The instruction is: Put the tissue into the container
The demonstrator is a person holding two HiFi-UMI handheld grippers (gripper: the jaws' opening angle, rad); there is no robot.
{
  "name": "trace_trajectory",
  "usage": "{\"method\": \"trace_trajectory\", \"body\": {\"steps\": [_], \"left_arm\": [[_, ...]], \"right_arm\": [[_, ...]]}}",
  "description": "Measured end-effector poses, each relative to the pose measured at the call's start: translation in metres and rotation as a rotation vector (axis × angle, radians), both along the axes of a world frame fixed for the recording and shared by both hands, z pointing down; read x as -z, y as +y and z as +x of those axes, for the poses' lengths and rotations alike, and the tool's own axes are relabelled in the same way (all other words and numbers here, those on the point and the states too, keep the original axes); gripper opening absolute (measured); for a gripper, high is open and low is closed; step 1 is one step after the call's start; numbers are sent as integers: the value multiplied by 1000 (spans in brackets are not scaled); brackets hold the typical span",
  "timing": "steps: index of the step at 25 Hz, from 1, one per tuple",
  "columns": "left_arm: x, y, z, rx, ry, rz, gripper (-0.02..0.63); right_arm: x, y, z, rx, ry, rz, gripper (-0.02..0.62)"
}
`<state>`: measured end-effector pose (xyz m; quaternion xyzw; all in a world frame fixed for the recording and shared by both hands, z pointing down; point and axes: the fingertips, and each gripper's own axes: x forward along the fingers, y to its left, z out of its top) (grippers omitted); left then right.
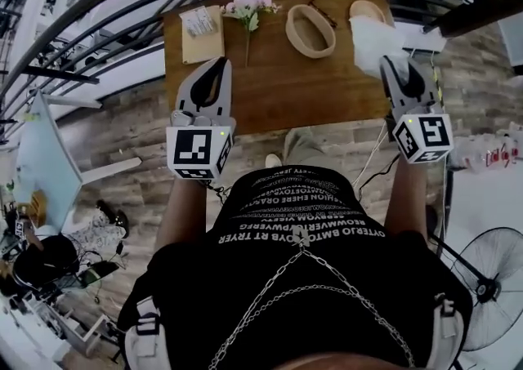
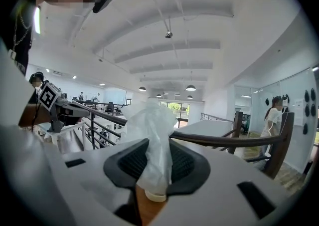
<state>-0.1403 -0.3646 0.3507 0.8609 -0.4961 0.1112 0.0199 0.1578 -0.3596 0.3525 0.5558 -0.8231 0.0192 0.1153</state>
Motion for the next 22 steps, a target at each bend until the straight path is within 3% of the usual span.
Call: {"method": "trace_trajectory", "body": {"steps": [6,12,22], "left_arm": [[1,-44,12,36,7,18,29],[-3,-92,39,40,24,27,29],[-47,-146,83,-24,6,-72,29]], "right_arm": [[-43,-57,12,15,-1,-63,115],[-128,-114,34,19,-19,-204,115],[-246,-177,38,66,-35,-393,114]]}}
